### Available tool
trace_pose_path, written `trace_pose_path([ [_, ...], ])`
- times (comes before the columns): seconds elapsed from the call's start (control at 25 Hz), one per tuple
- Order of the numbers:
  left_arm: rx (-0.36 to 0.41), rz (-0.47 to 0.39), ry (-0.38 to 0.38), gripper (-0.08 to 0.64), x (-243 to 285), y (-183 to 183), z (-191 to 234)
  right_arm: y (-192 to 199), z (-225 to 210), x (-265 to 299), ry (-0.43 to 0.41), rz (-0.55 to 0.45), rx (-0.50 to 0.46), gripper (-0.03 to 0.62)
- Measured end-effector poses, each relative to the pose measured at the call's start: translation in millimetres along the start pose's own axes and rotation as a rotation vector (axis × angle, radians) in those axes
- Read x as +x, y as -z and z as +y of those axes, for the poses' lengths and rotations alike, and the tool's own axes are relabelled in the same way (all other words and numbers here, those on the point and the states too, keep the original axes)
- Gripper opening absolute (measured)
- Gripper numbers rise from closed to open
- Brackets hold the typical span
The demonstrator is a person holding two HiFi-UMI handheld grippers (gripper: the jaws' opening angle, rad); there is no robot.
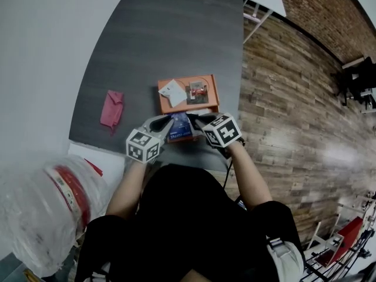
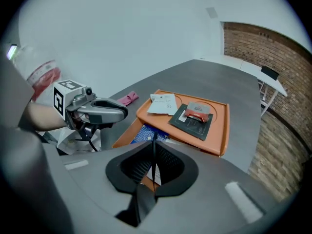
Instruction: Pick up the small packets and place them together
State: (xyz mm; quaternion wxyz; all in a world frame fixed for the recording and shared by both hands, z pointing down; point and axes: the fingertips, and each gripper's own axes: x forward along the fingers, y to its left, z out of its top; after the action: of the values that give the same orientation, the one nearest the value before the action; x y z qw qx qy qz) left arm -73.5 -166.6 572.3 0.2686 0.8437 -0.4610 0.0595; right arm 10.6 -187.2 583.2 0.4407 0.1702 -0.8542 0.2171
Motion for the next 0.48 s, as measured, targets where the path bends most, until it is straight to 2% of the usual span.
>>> trace_pose_path([
  [0.24,0.019,-0.004,0.014,0.044,2.3,-3.4,-7.5,-24.9,-8.1,-24.8,0.013,-0.102,0.009,0.026],
  [0.48,0.029,-0.012,0.001,0.044,0.6,-9.4,-6.5,-55.9,-28.3,-34.2,-0.015,-0.206,0.101,0.026],
])
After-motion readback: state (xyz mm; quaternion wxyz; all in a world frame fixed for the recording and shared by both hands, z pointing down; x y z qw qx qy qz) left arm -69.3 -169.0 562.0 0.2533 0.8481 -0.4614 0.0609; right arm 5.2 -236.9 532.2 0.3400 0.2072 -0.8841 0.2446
